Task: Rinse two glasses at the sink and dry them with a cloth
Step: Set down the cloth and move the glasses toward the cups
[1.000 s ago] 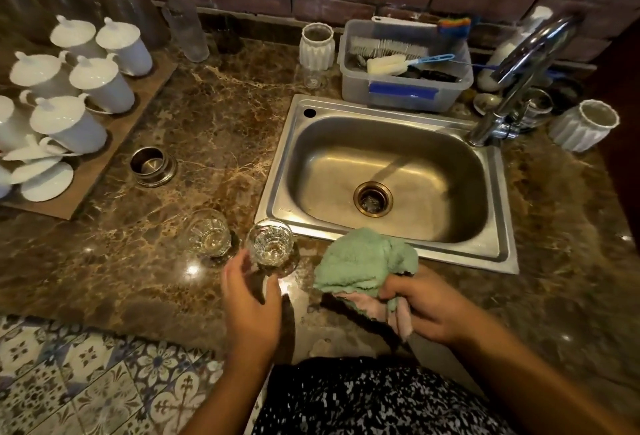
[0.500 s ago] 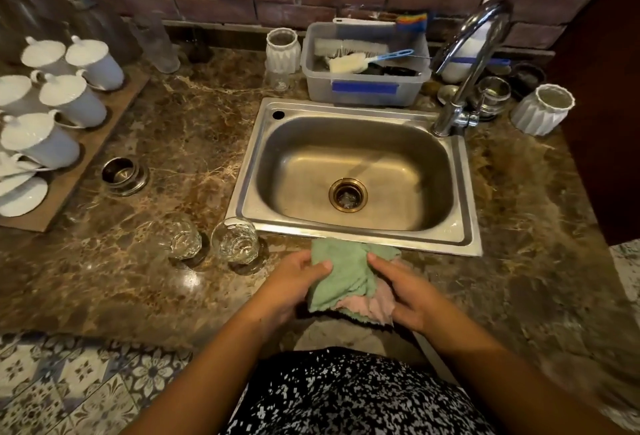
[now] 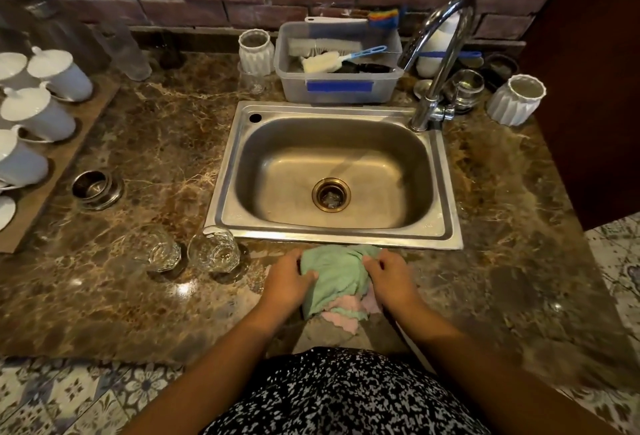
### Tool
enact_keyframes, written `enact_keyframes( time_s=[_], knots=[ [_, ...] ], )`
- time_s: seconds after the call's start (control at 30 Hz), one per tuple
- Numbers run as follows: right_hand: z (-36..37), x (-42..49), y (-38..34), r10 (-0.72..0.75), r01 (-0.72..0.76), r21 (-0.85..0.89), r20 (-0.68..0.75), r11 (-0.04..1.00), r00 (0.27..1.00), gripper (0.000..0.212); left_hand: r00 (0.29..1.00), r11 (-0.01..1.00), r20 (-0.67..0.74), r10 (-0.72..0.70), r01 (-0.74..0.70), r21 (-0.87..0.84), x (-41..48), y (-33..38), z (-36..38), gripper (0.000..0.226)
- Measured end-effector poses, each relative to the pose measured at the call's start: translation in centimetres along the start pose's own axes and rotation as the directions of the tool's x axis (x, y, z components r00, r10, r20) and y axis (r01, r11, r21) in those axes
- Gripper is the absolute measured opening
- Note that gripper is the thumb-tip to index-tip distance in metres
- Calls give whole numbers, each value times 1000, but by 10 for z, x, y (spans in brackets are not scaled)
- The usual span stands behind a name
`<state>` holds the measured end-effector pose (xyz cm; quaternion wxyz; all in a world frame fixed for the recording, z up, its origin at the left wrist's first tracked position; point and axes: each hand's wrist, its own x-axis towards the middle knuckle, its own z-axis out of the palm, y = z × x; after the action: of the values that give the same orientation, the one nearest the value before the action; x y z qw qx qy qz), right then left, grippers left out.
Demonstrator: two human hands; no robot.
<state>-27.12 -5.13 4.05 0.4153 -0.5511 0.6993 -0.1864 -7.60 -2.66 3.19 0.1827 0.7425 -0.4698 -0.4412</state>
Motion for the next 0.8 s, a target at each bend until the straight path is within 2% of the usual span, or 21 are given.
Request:
enact_keyframes(
  time_s=[0.07, 0.13, 0.2, 0.3, 0.37, 0.47, 0.53, 0.67, 0.8],
  knots=[
    [-3, 1, -4, -103, 96, -113, -53, 989, 993, 34, 1000, 997, 22, 14, -12, -72, 1, -5, 0, 43],
    [-8, 3, -5, -126, 115, -136, -77, 984, 989, 31, 998, 997, 24, 62, -60, -51, 3, -11, 1, 47],
    [-10, 2, -7, -90, 88, -41, -50, 995, 995, 32, 996, 994, 1, 94, -94, -62, 6, -16, 1, 42],
    [-10, -4, -12, -43, 40, 92, 35, 995, 998, 35, 989, 987, -67, 129, -135, -82, 3, -11, -7, 17],
    [-8, -6, -15, -38, 25, 114, 119, 993, 992, 33, 979, 975, -82, 187, -195, -103, 4, -9, -13, 17],
    [-4, -3, -14, -21, 29, -69, 110, 997, 994, 36, 967, 946, 48, 250, -234, -225, 1, -4, -24, 14],
    [-5, -2, -16, -8, 15, -85, 79, 996, 997, 32, 963, 937, 156, 221, -165, -306, 2, -3, -30, 12],
    [-9, -8, -12, 12, -12, -7, 75, 1000, 997, 20, 945, 927, 219, 241, -157, -341, 10, -6, -38, 14],
    [-2, -19, 0, 149, -191, 316, 151, 929, 977, 14, 937, 960, 288, 200, -129, -248, 17, 3, -45, 13]
  ],
)
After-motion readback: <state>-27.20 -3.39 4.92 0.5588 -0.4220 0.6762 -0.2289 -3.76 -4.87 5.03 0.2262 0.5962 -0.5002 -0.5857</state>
